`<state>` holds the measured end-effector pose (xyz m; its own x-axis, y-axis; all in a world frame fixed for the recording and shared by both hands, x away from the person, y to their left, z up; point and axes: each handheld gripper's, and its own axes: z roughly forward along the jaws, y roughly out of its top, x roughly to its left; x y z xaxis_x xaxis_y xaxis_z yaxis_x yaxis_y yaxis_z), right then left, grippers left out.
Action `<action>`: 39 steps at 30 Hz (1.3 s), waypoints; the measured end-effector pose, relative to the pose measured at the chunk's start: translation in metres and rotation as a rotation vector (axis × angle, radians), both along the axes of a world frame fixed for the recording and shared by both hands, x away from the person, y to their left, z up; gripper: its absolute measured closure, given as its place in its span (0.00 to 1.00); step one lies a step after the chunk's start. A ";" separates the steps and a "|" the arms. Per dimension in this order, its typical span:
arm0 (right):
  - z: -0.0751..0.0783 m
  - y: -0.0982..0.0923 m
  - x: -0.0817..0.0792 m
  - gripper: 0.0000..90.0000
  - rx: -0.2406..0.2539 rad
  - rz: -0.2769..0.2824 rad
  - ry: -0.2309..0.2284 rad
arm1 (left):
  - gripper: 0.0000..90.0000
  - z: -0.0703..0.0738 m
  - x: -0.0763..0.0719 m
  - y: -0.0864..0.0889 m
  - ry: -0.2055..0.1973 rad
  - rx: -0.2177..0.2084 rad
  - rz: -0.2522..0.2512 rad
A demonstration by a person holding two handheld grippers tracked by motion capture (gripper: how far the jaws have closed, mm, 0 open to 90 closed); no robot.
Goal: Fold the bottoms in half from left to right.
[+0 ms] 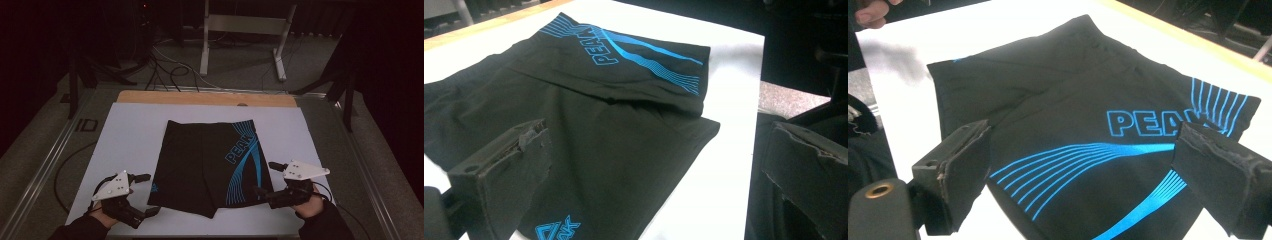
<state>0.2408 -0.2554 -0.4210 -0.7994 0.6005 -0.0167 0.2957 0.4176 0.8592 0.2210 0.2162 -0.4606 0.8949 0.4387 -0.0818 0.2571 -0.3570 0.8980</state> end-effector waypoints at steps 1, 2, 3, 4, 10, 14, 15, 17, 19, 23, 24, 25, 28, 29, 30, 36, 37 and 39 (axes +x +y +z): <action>0.003 0.001 0.003 0.10 0.004 0.000 -0.009 | 0.00 0.000 0.000 0.000 0.001 0.002 0.001; 0.005 0.002 0.004 0.10 0.010 -0.001 -0.009 | 0.00 0.000 0.000 0.000 0.000 0.003 0.003; 0.007 0.003 0.006 0.10 0.015 0.002 -0.010 | 0.00 0.000 0.000 0.000 0.000 0.002 0.005; 0.008 0.004 0.007 0.10 0.009 0.002 -0.016 | 0.00 0.000 0.000 0.000 0.000 0.004 0.005; 0.020 0.009 0.018 0.10 0.019 0.009 -0.045 | 0.00 0.000 0.000 0.000 0.001 0.010 0.007; 0.028 0.014 0.026 0.10 0.012 0.007 -0.062 | 0.00 0.000 -0.001 -0.001 0.001 0.010 0.007; 0.030 0.015 0.028 0.10 0.015 0.009 -0.062 | 0.00 0.000 -0.001 -0.001 0.001 0.008 0.010; 0.032 0.018 0.031 0.10 0.016 0.013 -0.065 | 0.00 0.000 -0.001 -0.001 0.000 0.005 0.021; 0.034 0.021 0.035 0.10 0.020 0.014 -0.070 | 0.00 0.000 -0.001 -0.001 -0.004 0.010 0.027; 0.034 0.028 0.042 0.10 0.027 0.016 -0.065 | 0.00 0.000 -0.001 -0.002 -0.006 0.017 0.047; 0.034 0.030 0.044 0.10 0.022 0.020 -0.068 | 0.00 0.000 -0.001 -0.003 -0.008 0.023 0.050; 0.034 0.034 0.048 0.10 0.018 0.022 -0.065 | 0.00 0.000 -0.001 -0.003 -0.011 0.025 0.056; 0.033 0.038 0.052 0.10 0.011 0.023 -0.066 | 0.00 -0.001 0.000 -0.003 -0.007 0.031 0.063; 0.033 0.040 0.054 0.10 0.014 0.027 -0.061 | 0.00 -0.002 0.000 -0.003 -0.006 0.036 0.065; 0.033 0.040 0.054 0.10 0.014 0.027 -0.061 | 0.00 -0.002 0.000 -0.003 -0.006 0.036 0.065; 0.032 0.055 0.070 0.10 0.016 0.043 -0.061 | 0.00 -0.005 0.002 -0.003 0.008 0.041 0.070; 0.032 0.057 0.072 0.10 0.013 0.043 -0.061 | 0.00 -0.005 0.002 -0.003 0.012 0.039 0.070; 0.031 0.061 0.076 0.10 0.014 0.048 -0.061 | 0.00 -0.006 0.002 -0.004 0.018 0.038 0.068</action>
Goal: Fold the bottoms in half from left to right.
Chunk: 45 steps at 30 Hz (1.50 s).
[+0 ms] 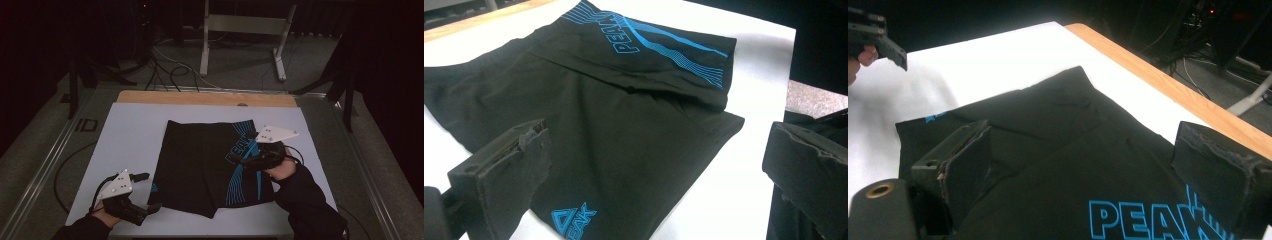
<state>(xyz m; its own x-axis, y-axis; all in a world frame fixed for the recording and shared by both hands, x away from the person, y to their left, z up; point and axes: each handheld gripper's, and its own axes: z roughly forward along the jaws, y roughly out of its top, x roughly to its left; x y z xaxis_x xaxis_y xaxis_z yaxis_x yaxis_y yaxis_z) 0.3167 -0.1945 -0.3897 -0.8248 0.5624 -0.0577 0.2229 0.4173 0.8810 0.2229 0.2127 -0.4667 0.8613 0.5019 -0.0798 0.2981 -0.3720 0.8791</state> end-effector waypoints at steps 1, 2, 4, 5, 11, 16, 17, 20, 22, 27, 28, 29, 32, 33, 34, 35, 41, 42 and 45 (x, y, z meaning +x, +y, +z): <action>0.000 0.002 0.002 0.10 0.000 -0.003 0.002 | 0.00 -0.001 0.000 0.000 -0.002 0.007 0.002; 0.000 0.004 0.003 0.10 -0.001 -0.003 0.001 | 0.00 -0.001 0.000 0.000 -0.002 0.009 0.005; -0.001 0.008 0.007 0.10 -0.002 0.002 0.001 | 0.00 -0.003 0.001 0.000 0.003 0.016 0.013; -0.001 0.010 0.008 0.10 -0.007 0.003 0.003 | 0.00 -0.003 0.002 0.000 0.004 0.017 0.014; -0.004 0.020 0.018 0.10 -0.011 0.013 0.007 | 0.00 -0.007 0.003 -0.001 0.014 0.035 0.028; -0.006 0.027 0.024 0.10 -0.011 0.013 0.009 | 0.00 -0.008 0.003 -0.001 0.017 0.045 0.029; -0.007 0.031 0.028 0.10 -0.018 0.017 0.010 | 0.00 -0.009 0.003 -0.002 0.022 0.052 0.028; -0.008 0.036 0.032 0.10 -0.019 0.018 0.013 | 0.00 -0.010 0.003 -0.003 0.027 0.058 0.028; -0.008 0.038 0.034 0.10 -0.018 0.018 0.014 | 0.00 -0.011 0.004 -0.003 0.030 0.061 0.027; -0.010 0.051 0.043 0.10 -0.024 0.029 0.016 | 0.00 -0.013 0.005 -0.005 0.051 0.086 0.029; -0.011 0.053 0.044 0.10 -0.025 0.025 0.021 | 0.00 -0.014 0.005 -0.005 0.051 0.091 0.030; -0.011 0.055 0.046 0.10 -0.027 0.027 0.022 | 0.00 -0.014 0.005 -0.005 0.052 0.093 0.030; -0.013 0.062 0.050 0.10 -0.031 0.032 0.025 | 0.00 -0.015 0.005 -0.005 0.054 0.105 0.033; -0.013 0.064 0.051 0.10 -0.034 0.035 0.027 | 0.00 -0.015 0.006 -0.006 0.057 0.108 0.035; -0.014 0.067 0.052 0.10 -0.034 0.036 0.028 | 0.00 -0.016 0.006 -0.006 0.060 0.111 0.035; -0.014 0.069 0.053 0.10 -0.032 0.041 0.029 | 0.00 -0.016 0.006 -0.007 0.065 0.120 0.038; -0.023 0.085 0.060 0.10 -0.032 0.047 0.053 | 0.00 -0.020 0.007 -0.009 0.084 0.170 0.039; -0.025 0.088 0.061 0.10 -0.035 0.052 0.056 | 0.00 -0.021 0.007 -0.010 0.088 0.172 0.039; -0.030 0.096 0.063 0.10 -0.041 0.066 0.065 | 0.00 -0.022 0.009 -0.010 0.101 0.208 0.046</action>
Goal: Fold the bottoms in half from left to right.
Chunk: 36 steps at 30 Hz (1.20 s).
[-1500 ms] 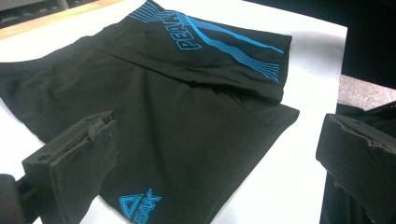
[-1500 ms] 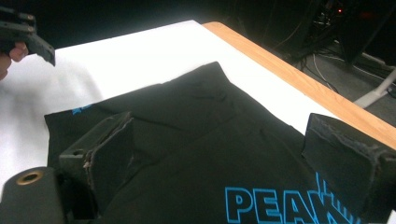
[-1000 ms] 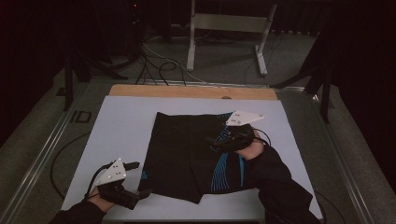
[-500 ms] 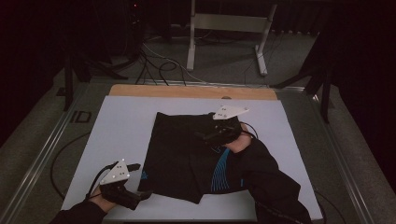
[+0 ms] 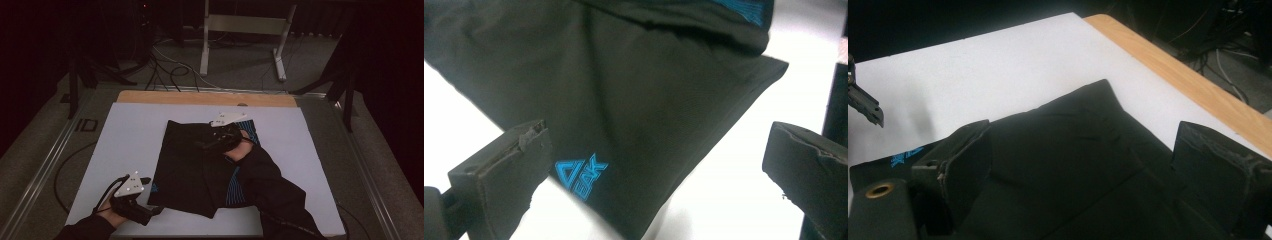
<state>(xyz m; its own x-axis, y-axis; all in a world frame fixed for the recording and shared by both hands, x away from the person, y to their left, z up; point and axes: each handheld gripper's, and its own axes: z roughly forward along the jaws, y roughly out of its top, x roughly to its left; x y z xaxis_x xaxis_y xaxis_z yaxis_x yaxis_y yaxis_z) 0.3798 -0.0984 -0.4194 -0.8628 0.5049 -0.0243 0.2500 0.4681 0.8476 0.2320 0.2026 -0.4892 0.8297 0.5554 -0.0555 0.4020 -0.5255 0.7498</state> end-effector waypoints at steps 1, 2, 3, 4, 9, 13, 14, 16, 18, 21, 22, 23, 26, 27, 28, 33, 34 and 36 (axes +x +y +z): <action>-0.001 0.003 0.000 0.10 -0.003 -0.002 0.007 | 0.00 -0.001 0.001 0.000 0.005 0.006 0.004; -0.002 0.005 0.001 0.10 -0.002 0.006 0.006 | 0.00 -0.002 0.002 0.001 0.013 0.013 0.013; -0.003 0.007 0.000 0.10 -0.002 0.004 0.011 | 0.00 -0.003 0.003 0.001 0.022 0.022 0.019; -0.003 0.007 0.000 0.10 -0.002 0.004 0.011 | 0.00 -0.003 0.003 0.001 0.022 0.022 0.019; -0.008 0.016 0.002 0.10 -0.007 0.027 0.019 | 0.00 -0.010 0.007 -0.001 0.106 0.084 0.039; -0.010 0.020 0.002 0.10 0.000 0.032 0.027 | 0.00 -0.015 0.008 -0.005 0.125 0.143 0.062; -0.010 0.020 0.002 0.10 -0.003 0.033 0.026 | 0.00 -0.016 0.008 -0.005 0.136 0.144 0.048; -0.011 0.021 0.003 0.10 -0.005 0.044 0.019 | 0.01 -0.017 0.007 -0.006 0.135 0.151 0.040; -0.011 0.023 0.003 0.10 -0.011 0.044 0.023 | 0.08 -0.017 0.007 -0.007 0.132 0.165 0.048; -0.012 0.025 0.003 0.10 -0.009 0.038 0.033 | 0.17 -0.018 0.007 -0.008 0.132 0.171 0.049; -0.012 0.025 0.004 0.10 -0.010 0.042 0.029 | 0.17 -0.019 0.007 -0.008 0.139 0.167 0.043; -0.013 0.025 0.004 0.10 -0.010 0.046 0.027 | 0.18 -0.019 0.007 -0.009 0.147 0.175 0.037; -0.013 0.026 0.005 0.10 -0.015 0.050 0.025 | 0.22 -0.020 0.006 -0.011 0.143 0.201 0.049; -0.014 0.027 0.005 0.10 -0.013 0.044 0.030 | 0.25 -0.020 0.006 -0.011 0.142 0.205 0.060; -0.014 0.027 0.005 0.10 -0.012 0.047 0.033 | 0.28 -0.020 0.007 -0.010 0.139 0.206 0.070; -0.015 0.028 0.006 0.10 -0.012 0.054 0.031 | 0.45 -0.018 0.008 -0.008 0.129 0.213 0.100; -0.015 0.029 0.006 0.10 -0.011 0.050 0.034 | 0.47 -0.018 0.009 -0.007 0.131 0.211 0.105; -0.015 0.030 0.006 0.10 -0.010 0.055 0.034 | 0.54 -0.018 0.010 -0.006 0.129 0.204 0.117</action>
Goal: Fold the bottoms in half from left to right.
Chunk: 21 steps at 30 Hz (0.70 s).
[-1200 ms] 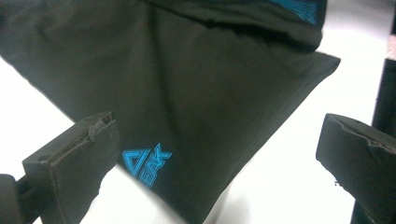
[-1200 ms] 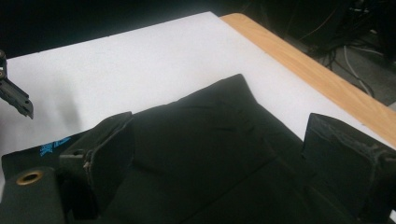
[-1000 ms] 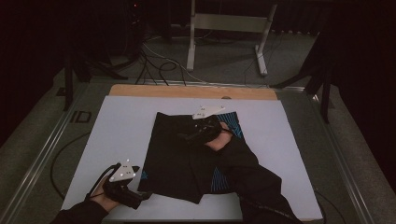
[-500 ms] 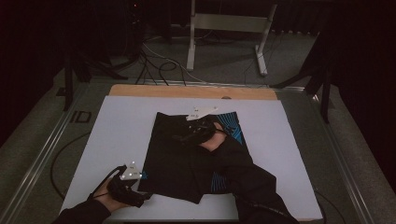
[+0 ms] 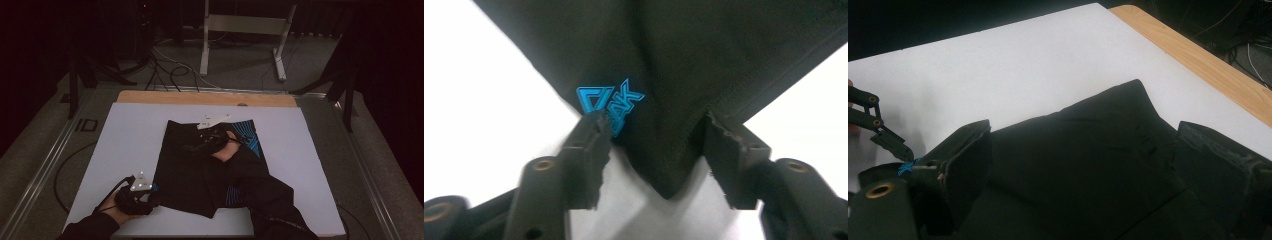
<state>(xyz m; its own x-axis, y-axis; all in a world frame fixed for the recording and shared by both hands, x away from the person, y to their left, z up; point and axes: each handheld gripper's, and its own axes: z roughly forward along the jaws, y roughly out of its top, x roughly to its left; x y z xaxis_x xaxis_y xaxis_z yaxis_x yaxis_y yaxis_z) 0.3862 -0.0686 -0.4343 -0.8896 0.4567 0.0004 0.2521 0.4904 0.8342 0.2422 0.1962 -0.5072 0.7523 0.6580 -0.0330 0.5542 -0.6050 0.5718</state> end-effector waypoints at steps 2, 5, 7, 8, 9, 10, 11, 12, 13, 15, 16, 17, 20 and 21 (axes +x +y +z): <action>0.000 0.002 0.000 0.10 0.000 -0.002 0.001 | 0.61 -0.001 0.001 0.000 -0.009 -0.013 0.007; 0.000 0.004 0.002 0.10 0.001 0.005 0.000 | 0.78 0.000 0.003 -0.003 -0.020 -0.020 -0.008; 0.000 0.007 0.001 0.10 0.003 -0.002 0.009 | 0.86 0.000 0.002 -0.006 -0.031 -0.010 -0.022; -0.001 0.007 0.002 0.10 0.006 0.005 0.005 | 0.88 0.001 0.001 -0.007 -0.033 -0.009 -0.022; -0.001 0.009 0.002 0.10 0.006 -0.001 0.010 | 0.90 0.002 0.001 -0.007 -0.035 -0.016 -0.023; -0.001 0.010 0.002 0.10 0.005 0.001 0.008 | 0.91 0.003 0.001 -0.007 -0.037 -0.020 -0.023; -0.001 0.010 0.003 0.10 0.007 0.008 0.003 | 0.92 0.004 0.001 -0.007 -0.032 -0.021 -0.026; -0.001 0.010 0.003 0.10 0.007 0.008 0.003 | 0.92 0.004 0.001 -0.007 -0.032 -0.021 -0.026; -0.001 0.012 0.004 0.10 0.009 0.000 0.015 | 0.93 0.006 0.000 -0.006 -0.033 -0.029 -0.026; -0.001 0.014 0.005 0.10 0.011 0.003 0.012 | 0.93 0.008 -0.001 -0.006 -0.038 -0.034 -0.024; -0.002 0.015 0.006 0.10 0.013 -0.005 0.016 | 0.93 0.009 -0.001 -0.005 -0.040 -0.045 -0.022; -0.002 0.015 0.006 0.10 0.017 -0.010 0.022 | 0.93 0.010 -0.001 -0.005 -0.046 -0.052 -0.024; -0.003 0.017 0.011 0.10 0.016 -0.002 0.014 | 0.93 0.012 -0.001 -0.003 -0.058 -0.087 -0.025; -0.004 0.019 0.011 0.10 0.020 -0.009 0.021 | 0.93 0.012 -0.001 -0.003 -0.062 -0.091 -0.026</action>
